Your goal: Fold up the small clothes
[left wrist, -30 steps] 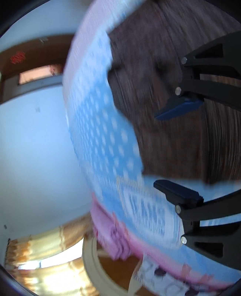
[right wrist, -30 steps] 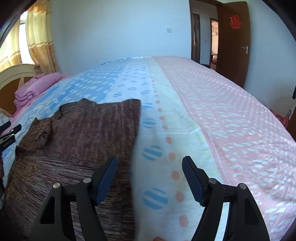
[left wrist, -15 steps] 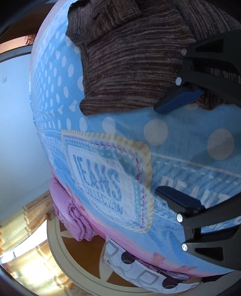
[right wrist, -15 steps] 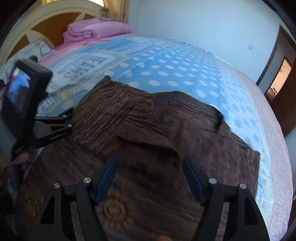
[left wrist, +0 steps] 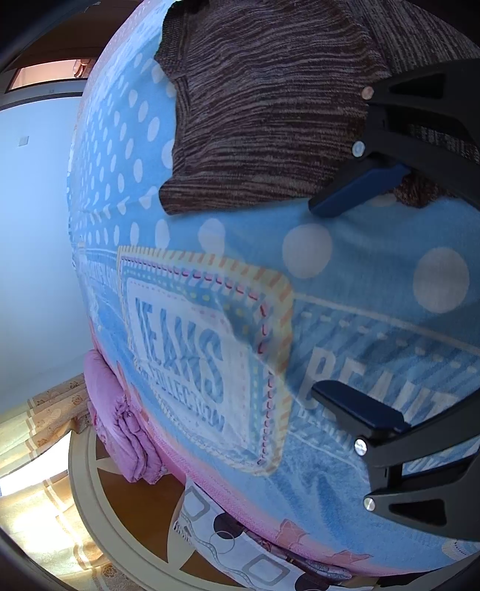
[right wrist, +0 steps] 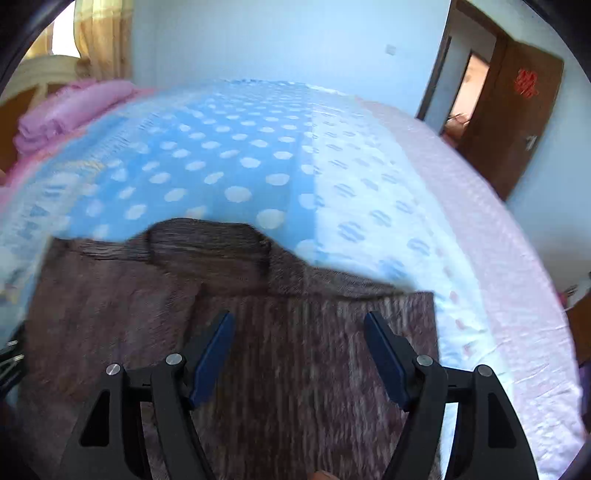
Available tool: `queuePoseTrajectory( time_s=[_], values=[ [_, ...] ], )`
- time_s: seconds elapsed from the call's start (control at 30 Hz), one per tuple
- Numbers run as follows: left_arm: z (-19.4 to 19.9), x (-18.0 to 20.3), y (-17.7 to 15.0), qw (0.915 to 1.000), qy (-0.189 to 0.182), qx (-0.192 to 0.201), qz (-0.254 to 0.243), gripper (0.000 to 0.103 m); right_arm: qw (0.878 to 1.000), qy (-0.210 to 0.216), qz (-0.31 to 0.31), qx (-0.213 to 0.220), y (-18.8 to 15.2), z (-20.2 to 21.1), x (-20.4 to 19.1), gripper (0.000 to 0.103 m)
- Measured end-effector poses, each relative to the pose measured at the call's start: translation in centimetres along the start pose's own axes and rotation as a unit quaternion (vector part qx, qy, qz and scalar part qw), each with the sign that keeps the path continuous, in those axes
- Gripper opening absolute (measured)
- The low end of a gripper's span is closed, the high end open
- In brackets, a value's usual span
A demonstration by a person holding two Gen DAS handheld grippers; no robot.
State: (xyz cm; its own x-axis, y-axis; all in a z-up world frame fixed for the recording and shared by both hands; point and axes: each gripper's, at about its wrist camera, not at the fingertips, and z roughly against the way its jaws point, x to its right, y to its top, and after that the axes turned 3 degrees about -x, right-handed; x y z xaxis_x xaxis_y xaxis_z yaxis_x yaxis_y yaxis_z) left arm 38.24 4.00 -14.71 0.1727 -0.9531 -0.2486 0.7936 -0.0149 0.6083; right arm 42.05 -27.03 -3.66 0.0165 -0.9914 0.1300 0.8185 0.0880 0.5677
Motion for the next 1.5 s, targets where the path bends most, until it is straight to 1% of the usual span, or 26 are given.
queuePoseTrajectory(
  time_s=[0.03,0.07,0.1,0.13,0.2,0.23,0.27,0.3,0.33,0.43,0.53,0.6,0.67,0.7,0.73,0.8,0.87,1.0,1.07,1.1,1.17,1.2,1.23,1.33,1.4,1.5],
  values=[
    [-0.1,-0.1,0.0,1.0,-0.002,-0.001,0.002,0.094,0.999,0.051,-0.011,-0.003,-0.8,1.0,0.3,0.073],
    [-0.1,-0.1,0.0,1.0,-0.003,-0.001,0.002,0.094,0.996,0.087,-0.02,-0.009,-1.5,1.5,0.5,0.073],
    [0.0,-0.1,0.0,1.0,-0.002,0.0,0.002,0.094,0.993,0.117,-0.026,-0.016,-2.2,1.8,0.2,0.07],
    [0.0,-0.1,0.0,1.0,0.0,0.001,0.001,0.094,0.988,0.148,-0.025,-0.026,-3.0,1.9,-0.4,0.061],
    [0.0,-0.1,-0.1,1.0,0.006,0.001,-0.001,0.096,0.982,0.183,-0.016,-0.041,-3.9,1.9,-1.8,0.049],
    [-0.1,-0.3,-0.1,1.0,0.007,-0.001,0.002,0.097,0.98,0.194,-0.012,-0.05,-4.6,1.7,-2.8,0.045],
    [-0.2,-0.5,-0.1,0.9999,0.008,-0.004,0.006,0.1,0.98,0.192,-0.008,-0.059,-5.1,1.3,-3.6,0.043],
    [-0.3,-0.7,-0.2,0.9999,0.009,-0.008,0.011,0.103,0.981,0.186,-0.005,-0.06,-5.6,1.0,-4.2,0.032],
    [-0.4,-1.0,-0.2,0.9998,0.006,-0.012,0.016,0.103,0.982,0.181,0.003,-0.057,-6.2,0.9,-4.8,0.016],
    [-0.8,-2.1,-0.3,0.999,-0.013,-0.026,0.035,0.103,0.983,0.176,0.032,-0.045,-7.5,2.0,-5.5,0.014],
    [-0.8,-2.6,-0.5,0.998,-0.027,-0.028,0.05,0.103,0.982,0.174,0.052,-0.042,-7.6,2.2,-5.4,0.014],
    [-0.7,-3.0,-0.5,0.9972,-0.039,-0.025,0.059,0.103,0.982,0.177,0.051,-0.044,-7.8,1.9,-4.3,0.014],
    [-0.3,-3.7,-0.6,0.9955,-0.053,-0.022,0.076,0.103,0.982,0.183,0.037,-0.034,-8.1,2.2,-2.7,0.016],
    [0.1,-4.3,-0.4,0.9942,-0.053,-0.017,0.092,0.102,0.982,0.183,0.028,-0.03,-8.0,2.1,-2.3,0.025],
    [0.4,-4.6,-0.2,0.9936,-0.052,-0.013,0.1,0.102,0.983,0.179,0.02,-0.024,-8.0,2.2,-1.5,0.038],
    [1.2,-4.7,0.5,0.9933,-0.051,0.003,0.104,0.102,0.986,0.166,0.016,-0.009,-8.3,3.0,-0.3,0.05],
    [2.0,-3.7,1.8,0.9945,-0.052,0.019,0.089,0.102,0.988,0.155,0.016,0.004,-8.6,3.7,0.8,0.05],
    [2.6,0.6,4.3,0.9967,-0.061,0.032,0.041,0.102,0.99,0.14,-0.001,0.011,-9.3,4.2,3.4,0.052],
    [2.3,2.7,4.8,0.9976,-0.061,0.028,0.014,0.102,0.991,0.131,-0.011,0.015,-9.8,4.0,4.6,0.052],
    [2.0,3.9,4.8,0.9984,-0.053,0.021,-0.002,0.102,0.991,0.129,-0.018,0.014,-10.0,3.9,5.2,0.052],
    [1.0,4.8,4.5,0.9993,-0.032,0.001,-0.021,0.102,0.992,0.122,-0.032,0.013,-10.3,3.6,6.8,0.053],
    [-0.1,5.1,4.0,0.9992,0.003,-0.02,-0.035,0.103,0.992,0.117,-0.037,0.014,-10.3,3.5,7.4,0.053],
    [-0.8,4.9,3.7,0.999,0.014,-0.023,-0.035,0.103,0.993,0.107,-0.044,0.015,-10.2,3.3,8.2,0.053],
    [-1.3,3.2,2.9,0.9992,0.007,-0.032,-0.024,0.103,0.994,0.068,-0.08,0.022,-9.7,3.1,10.9,0.053],
    [-1.3,2.5,2.3,0.9994,0.002,-0.028,-0.02,0.103,0.993,0.062,-0.101,0.029,-9.6,3.2,12.4,0.053],
    [-0.8,2.3,1.7,0.9995,0.017,-0.02,-0.018,0.103,0.99,0.058,-0.121,0.043,-9.4,3.6,14.2,0.058]
  ],
)
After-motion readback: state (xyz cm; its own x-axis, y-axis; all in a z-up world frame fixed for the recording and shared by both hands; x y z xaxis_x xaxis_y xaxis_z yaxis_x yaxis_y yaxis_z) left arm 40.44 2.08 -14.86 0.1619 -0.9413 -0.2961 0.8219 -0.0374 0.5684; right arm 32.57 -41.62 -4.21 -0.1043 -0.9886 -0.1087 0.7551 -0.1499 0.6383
